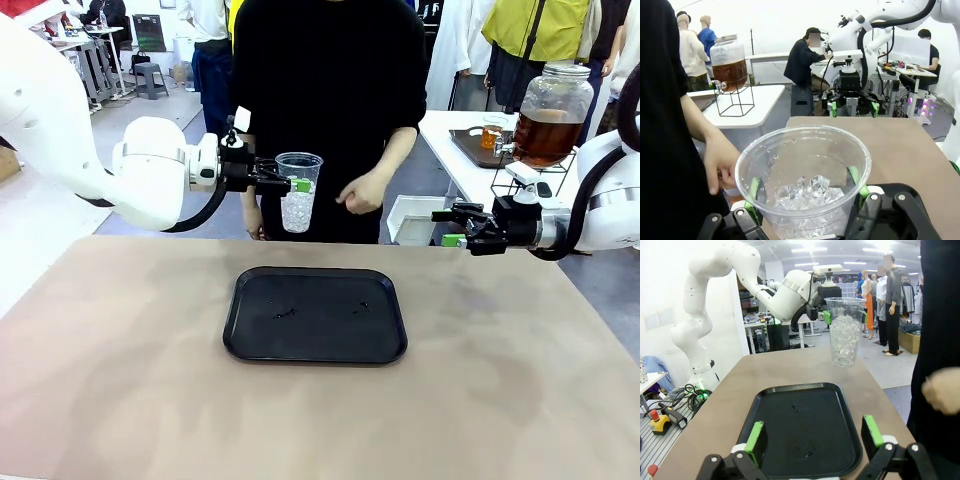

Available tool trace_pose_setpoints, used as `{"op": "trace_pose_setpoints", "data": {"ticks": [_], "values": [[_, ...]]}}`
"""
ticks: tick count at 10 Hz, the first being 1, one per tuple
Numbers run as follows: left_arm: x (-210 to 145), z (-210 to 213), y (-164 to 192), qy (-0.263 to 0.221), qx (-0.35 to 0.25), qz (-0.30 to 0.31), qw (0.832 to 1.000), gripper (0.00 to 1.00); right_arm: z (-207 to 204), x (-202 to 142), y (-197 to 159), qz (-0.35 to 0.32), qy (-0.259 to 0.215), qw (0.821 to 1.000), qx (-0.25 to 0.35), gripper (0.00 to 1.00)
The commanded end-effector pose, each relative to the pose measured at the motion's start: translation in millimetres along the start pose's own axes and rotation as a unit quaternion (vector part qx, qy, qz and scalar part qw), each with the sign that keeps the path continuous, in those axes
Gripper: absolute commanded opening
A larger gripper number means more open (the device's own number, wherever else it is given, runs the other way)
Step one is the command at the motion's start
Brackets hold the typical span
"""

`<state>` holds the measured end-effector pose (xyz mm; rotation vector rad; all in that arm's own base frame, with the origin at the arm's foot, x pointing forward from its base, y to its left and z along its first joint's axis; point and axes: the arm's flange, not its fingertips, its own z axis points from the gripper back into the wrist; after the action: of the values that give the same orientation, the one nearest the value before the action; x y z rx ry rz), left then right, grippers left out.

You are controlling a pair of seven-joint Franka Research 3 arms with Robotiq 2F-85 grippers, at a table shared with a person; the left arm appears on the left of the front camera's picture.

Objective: Pour the drink into the iced cup.
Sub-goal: Open the gripper to release the iced cup you were holding.

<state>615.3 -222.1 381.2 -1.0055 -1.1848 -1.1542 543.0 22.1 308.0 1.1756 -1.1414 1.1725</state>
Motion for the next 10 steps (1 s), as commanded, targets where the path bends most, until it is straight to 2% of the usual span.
{"op": "trace_pose_setpoints", "data": {"ticks": [1,10], "values": [[4.5,0.5,-1.6,-0.001,0.0,-0.011,1.0,0.84,-1.5,3.8,-1.2,-0.004,0.001,1.0,0.002,1.0],[4.5,0.5,-1.6,-0.001,0.0,-0.011,1.0,0.84,-1.5,3.8,-1.2,-0.004,0.001,1.0,0.002,1.0]]}}
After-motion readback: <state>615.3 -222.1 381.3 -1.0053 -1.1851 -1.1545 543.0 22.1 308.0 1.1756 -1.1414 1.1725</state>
